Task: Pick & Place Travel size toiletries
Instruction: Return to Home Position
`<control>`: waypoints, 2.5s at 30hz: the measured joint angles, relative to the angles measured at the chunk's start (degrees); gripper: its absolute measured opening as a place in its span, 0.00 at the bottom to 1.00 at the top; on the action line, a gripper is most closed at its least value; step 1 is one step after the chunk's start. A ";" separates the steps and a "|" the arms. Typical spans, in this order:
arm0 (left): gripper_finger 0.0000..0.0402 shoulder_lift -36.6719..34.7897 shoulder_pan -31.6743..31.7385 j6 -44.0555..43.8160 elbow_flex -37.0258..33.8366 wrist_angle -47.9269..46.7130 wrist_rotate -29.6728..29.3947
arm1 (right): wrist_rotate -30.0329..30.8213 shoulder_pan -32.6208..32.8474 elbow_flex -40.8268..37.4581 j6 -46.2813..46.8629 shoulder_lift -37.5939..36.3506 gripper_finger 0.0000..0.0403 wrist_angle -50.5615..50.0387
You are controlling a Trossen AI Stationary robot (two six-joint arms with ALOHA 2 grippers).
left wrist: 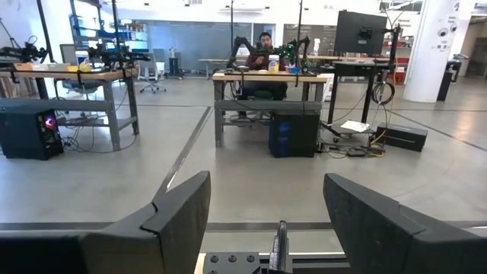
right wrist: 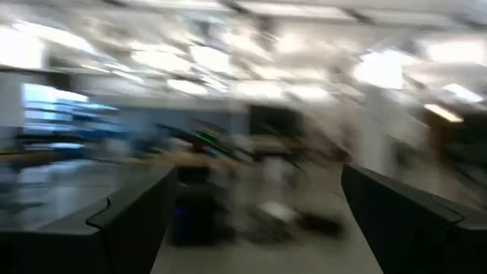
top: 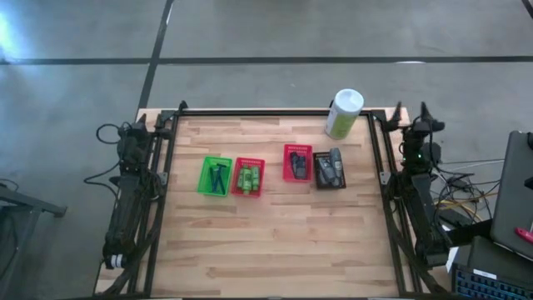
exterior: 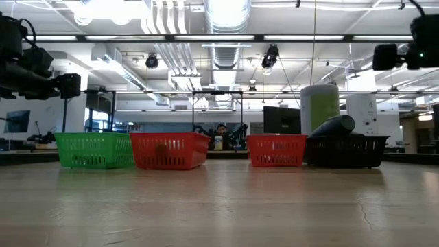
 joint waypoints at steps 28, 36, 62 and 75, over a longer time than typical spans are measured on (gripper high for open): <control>0.65 0.00 -0.04 0.00 0.00 0.09 0.05 | 8.38 -0.81 -2.66 0.24 0.08 0.91 -18.95; 0.65 -0.02 -0.04 0.00 0.00 0.07 0.04 | 8.19 -1.18 -2.64 -0.18 -0.61 0.91 -16.40; 0.65 0.00 -0.04 0.00 0.00 -0.11 0.04 | -0.65 -1.16 -2.66 0.89 -0.68 0.91 -12.23; 0.65 0.00 -0.04 0.00 0.00 -0.24 0.04 | -0.53 -0.74 -2.66 2.29 -0.68 0.91 -17.60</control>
